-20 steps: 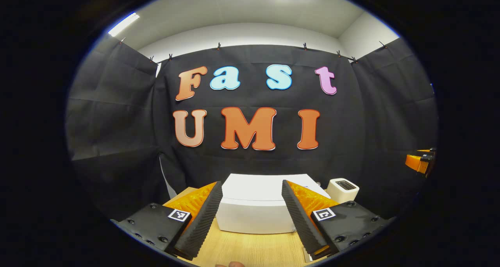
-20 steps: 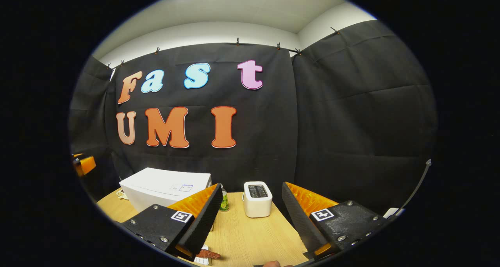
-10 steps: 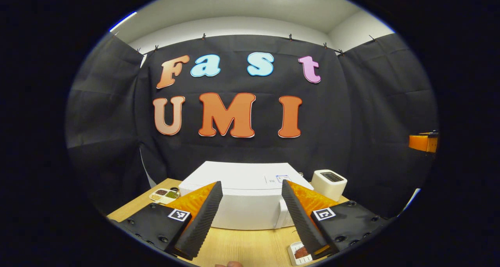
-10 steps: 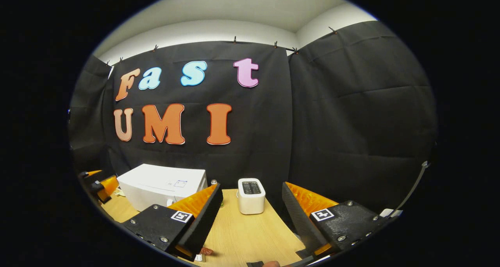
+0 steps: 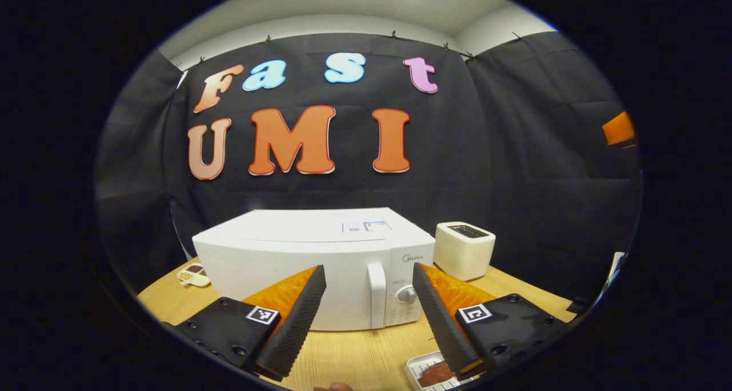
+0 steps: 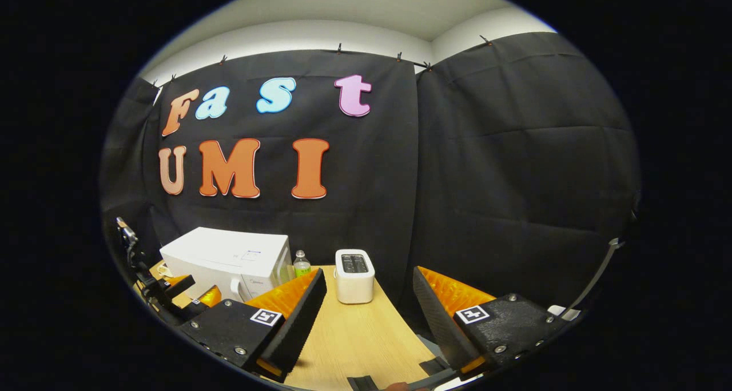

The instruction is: Open the microwave oven with the left hand, put the food in, and close the microwave oven.

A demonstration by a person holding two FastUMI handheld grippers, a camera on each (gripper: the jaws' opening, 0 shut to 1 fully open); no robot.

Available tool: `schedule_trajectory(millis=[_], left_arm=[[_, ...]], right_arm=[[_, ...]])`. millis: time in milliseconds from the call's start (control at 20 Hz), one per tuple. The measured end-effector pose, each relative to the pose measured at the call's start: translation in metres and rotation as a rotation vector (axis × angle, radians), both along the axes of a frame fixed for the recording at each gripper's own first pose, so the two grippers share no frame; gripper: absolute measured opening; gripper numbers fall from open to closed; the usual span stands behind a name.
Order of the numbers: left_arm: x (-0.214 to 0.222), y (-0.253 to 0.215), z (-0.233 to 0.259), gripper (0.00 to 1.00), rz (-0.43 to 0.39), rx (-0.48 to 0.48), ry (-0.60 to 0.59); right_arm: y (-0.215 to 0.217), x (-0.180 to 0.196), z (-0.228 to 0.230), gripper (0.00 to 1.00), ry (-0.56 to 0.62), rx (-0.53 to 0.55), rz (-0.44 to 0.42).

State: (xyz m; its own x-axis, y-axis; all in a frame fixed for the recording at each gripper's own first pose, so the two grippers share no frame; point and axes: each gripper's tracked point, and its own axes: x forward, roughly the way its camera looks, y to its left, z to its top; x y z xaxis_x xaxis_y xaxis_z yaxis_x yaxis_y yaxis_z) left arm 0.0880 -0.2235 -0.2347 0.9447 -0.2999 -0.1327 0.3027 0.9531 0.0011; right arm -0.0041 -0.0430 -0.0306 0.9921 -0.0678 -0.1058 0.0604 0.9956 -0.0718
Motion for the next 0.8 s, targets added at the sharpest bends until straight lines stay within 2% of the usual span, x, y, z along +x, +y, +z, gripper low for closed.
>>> schedule_trajectory(millis=[100,200,300,350,400,500,600,700,750,800], left_arm=[[0.012,-0.002,-0.026,0.99,0.025,-0.010,0.031],[0.025,-0.005,-0.046,0.96,0.042,0.006,0.047],[0.037,-0.011,-0.054,1.00,0.037,0.037,0.011],[0.041,-0.017,-0.059,0.96,0.028,0.039,0.002],[0.046,-0.019,-0.063,0.99,0.033,0.044,-0.006],[0.056,-0.022,-0.069,0.96,0.045,0.061,-0.018],[0.063,-0.022,-0.073,0.99,0.060,0.057,-0.024],[0.065,-0.020,-0.072,0.64,0.083,0.050,-0.038],[0.069,-0.021,-0.074,0.50,0.097,0.061,-0.037],[0.068,-0.029,-0.083,0.51,0.066,0.063,-0.003]], right_arm=[[-0.004,-0.002,-0.004,0.95,0.015,0.004,-0.014],[-0.006,-0.002,-0.008,0.95,0.027,0.009,-0.018],[-0.012,-0.001,-0.010,0.95,0.037,-0.009,-0.034],[-0.015,0.000,-0.012,0.95,0.040,-0.022,-0.040],[-0.016,0.002,-0.012,0.95,0.043,-0.032,-0.046],[-0.018,0.003,-0.014,0.95,0.052,-0.037,-0.052],[-0.019,0.005,-0.015,0.95,0.059,-0.037,-0.055],[-0.023,0.005,-0.018,0.95,0.060,-0.051,-0.064],[-0.025,0.006,-0.019,0.95,0.063,-0.061,-0.069],[-0.025,0.006,-0.021,0.95,0.069,-0.067,-0.069]])
